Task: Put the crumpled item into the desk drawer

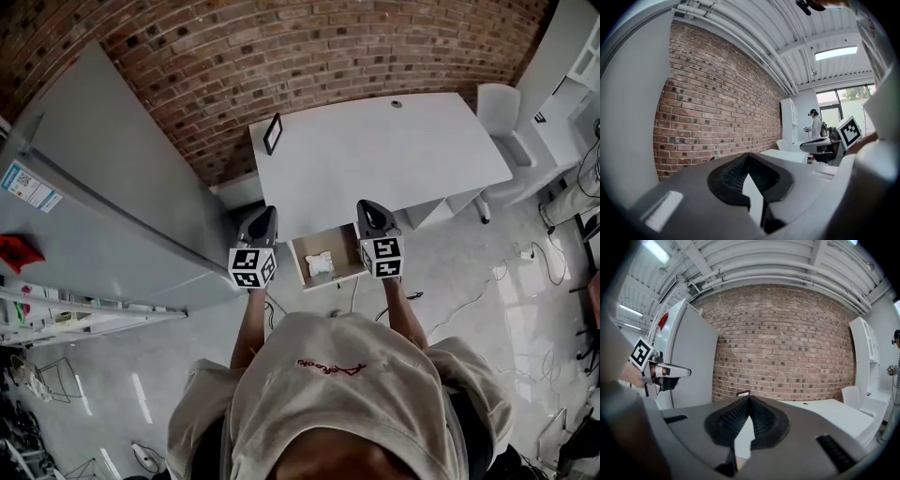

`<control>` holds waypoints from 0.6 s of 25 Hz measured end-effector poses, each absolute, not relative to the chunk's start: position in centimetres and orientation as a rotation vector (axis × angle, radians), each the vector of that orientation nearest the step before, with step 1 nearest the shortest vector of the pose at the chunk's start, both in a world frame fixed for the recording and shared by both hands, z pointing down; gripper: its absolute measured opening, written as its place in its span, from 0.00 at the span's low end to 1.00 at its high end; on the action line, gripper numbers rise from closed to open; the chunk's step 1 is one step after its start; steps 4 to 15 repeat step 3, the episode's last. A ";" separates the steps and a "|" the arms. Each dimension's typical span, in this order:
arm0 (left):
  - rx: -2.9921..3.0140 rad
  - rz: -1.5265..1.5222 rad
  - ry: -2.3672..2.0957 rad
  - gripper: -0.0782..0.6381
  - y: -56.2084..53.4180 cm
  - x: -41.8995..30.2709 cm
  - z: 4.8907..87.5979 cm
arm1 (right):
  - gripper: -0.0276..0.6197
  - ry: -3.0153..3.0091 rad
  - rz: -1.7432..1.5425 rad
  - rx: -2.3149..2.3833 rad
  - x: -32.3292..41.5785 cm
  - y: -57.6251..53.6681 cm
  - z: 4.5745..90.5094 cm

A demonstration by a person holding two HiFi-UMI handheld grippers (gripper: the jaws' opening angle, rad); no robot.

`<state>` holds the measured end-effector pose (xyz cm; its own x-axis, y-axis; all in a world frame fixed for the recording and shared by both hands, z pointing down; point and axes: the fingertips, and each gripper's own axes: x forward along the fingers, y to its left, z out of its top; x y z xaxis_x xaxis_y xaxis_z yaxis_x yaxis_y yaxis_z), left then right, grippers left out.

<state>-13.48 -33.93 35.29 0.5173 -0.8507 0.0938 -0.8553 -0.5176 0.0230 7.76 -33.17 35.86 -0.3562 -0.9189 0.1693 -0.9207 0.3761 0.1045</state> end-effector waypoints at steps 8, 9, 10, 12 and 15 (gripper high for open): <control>2.677 0.107 -1.505 0.12 -33.9 -13.5 35.4 | 0.06 -2.441 0.008 1.640 7.3 -33.1 35.8; 2.677 0.107 -1.505 0.12 -33.9 -13.5 35.4 | 0.06 -2.441 0.008 1.640 7.3 -33.1 35.8; 2.677 0.107 -1.505 0.12 -33.9 -13.5 35.4 | 0.06 -2.441 0.008 1.640 7.3 -33.1 35.8; 2.677 0.107 -1.505 0.12 -33.9 -13.5 35.4 | 0.06 -2.441 0.008 1.640 7.3 -33.1 35.8; 2.677 0.107 -1.505 0.12 -33.9 -13.5 35.4 | 0.06 -2.441 0.008 1.640 7.3 -33.1 35.8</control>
